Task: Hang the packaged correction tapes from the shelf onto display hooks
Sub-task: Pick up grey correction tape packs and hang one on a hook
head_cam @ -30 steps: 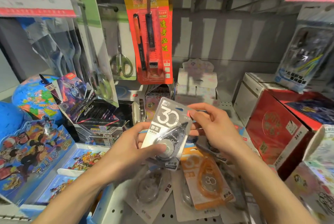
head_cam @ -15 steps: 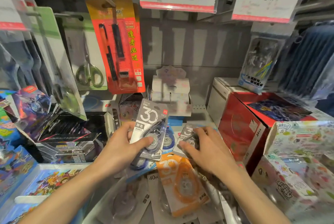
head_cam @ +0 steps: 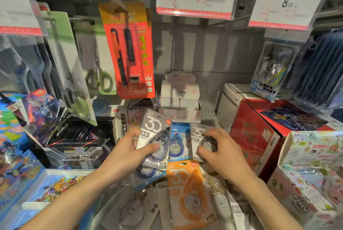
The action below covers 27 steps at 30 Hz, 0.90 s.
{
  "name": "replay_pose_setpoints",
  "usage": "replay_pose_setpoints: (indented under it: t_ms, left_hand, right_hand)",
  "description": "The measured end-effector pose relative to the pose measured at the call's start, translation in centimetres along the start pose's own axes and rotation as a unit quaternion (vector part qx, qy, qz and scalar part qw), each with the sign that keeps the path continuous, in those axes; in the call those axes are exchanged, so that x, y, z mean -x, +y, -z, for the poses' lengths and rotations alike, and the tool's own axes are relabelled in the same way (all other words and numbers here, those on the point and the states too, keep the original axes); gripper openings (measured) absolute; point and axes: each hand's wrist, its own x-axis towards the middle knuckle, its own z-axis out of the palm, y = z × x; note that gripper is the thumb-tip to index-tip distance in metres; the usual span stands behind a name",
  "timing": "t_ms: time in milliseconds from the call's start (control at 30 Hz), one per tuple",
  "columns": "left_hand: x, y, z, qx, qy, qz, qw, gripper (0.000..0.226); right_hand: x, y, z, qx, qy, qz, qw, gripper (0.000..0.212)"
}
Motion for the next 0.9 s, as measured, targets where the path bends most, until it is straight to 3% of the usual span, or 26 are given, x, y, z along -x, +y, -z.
replay_pose_setpoints:
  t_ms: [133,300,533,633,733,900]
  left_hand:
    - [0.0,0.5,-0.6,0.022,-0.005,0.011,1.0,0.039]
    - [0.1,1.5,-1.4,0.034,-0.016,0.007,0.999,0.049]
    - [0.6,0.8,-1.2,0.073,0.0,0.01,0.997,0.046]
    - [0.9,0.6,-1.2,0.093,0.013,-0.006,0.996,0.041]
    - [1.1,0.8,-1.2,0.102,0.018,-0.017,0.994,0.042]
    - [1.7,1.1,-1.0,0.078,0.007,-0.046,0.996,0.043]
  right_hand:
    - [0.4,-0.6,1.3,-0.093,0.043,0.071,0.992,0.051]
    - [0.6,-2.8,0.4,-0.166,-0.022,0.144,0.975,0.063]
    - [0.9,-3.3,-0.8,-0.228,-0.059,0.147,0.961,0.04]
    - [0.7,-3.4,-1.0,-0.264,-0.045,0.081,0.96,0.056]
    - [0.6,-3.5,-0.9,-0.34,-0.111,-0.051,0.932,0.072]
    - [0.4,-2.8,-0.9,-0.488,-0.147,-0.085,0.856,0.062]
